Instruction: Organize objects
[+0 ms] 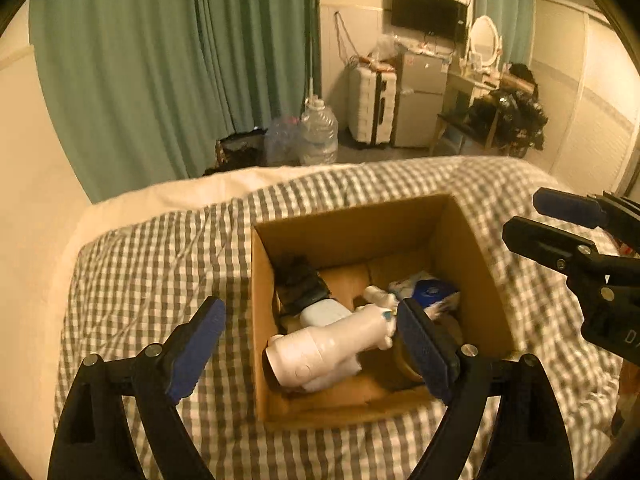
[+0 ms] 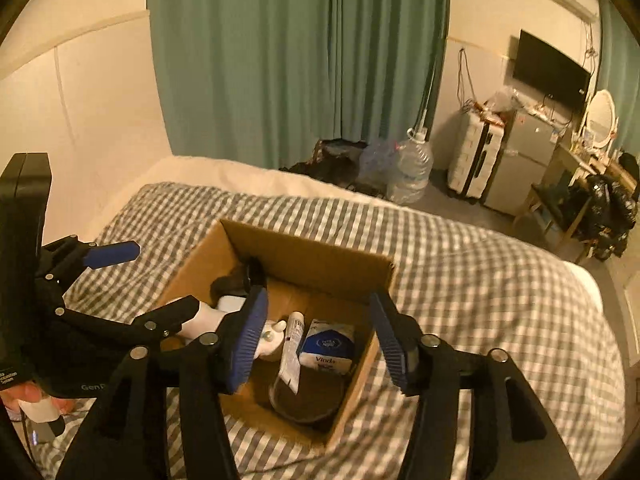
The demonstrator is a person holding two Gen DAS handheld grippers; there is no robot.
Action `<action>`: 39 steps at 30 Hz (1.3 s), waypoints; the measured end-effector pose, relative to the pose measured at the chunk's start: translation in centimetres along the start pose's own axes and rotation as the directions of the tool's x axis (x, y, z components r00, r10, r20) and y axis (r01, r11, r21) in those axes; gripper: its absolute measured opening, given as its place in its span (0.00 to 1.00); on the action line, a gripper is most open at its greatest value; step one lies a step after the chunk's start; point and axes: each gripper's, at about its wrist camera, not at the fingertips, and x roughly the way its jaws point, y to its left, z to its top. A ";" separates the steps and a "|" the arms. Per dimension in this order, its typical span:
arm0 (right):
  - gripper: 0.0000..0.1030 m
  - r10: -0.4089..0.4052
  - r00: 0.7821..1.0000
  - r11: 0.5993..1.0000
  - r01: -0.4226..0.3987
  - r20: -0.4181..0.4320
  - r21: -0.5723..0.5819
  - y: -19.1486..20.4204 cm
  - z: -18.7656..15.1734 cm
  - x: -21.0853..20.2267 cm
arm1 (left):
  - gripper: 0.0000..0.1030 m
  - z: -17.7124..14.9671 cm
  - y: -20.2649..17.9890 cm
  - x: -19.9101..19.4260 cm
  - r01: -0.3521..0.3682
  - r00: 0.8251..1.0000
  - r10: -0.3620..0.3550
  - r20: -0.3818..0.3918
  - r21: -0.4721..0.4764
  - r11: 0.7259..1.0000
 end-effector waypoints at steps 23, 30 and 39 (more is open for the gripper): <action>0.80 -0.156 0.976 0.985 0.166 0.149 -0.054 3.3 -3.2 -16.5 | 0.98 -4.4 -1.1 -16.1 -0.073 0.980 0.067 0.185 0.023 0.997; 0.80 -0.147 0.981 0.987 0.154 0.130 -0.041 3.9 -5.8 -17.0 | 0.98 -7.0 -2.3 -17.2 -0.086 0.979 0.076 0.192 0.044 0.995; 0.80 -0.167 0.980 0.986 0.168 0.111 0.001 3.7 -9.2 -16.5 | 0.98 -9.9 -3.3 -16.5 -0.075 0.981 0.066 0.180 0.045 0.996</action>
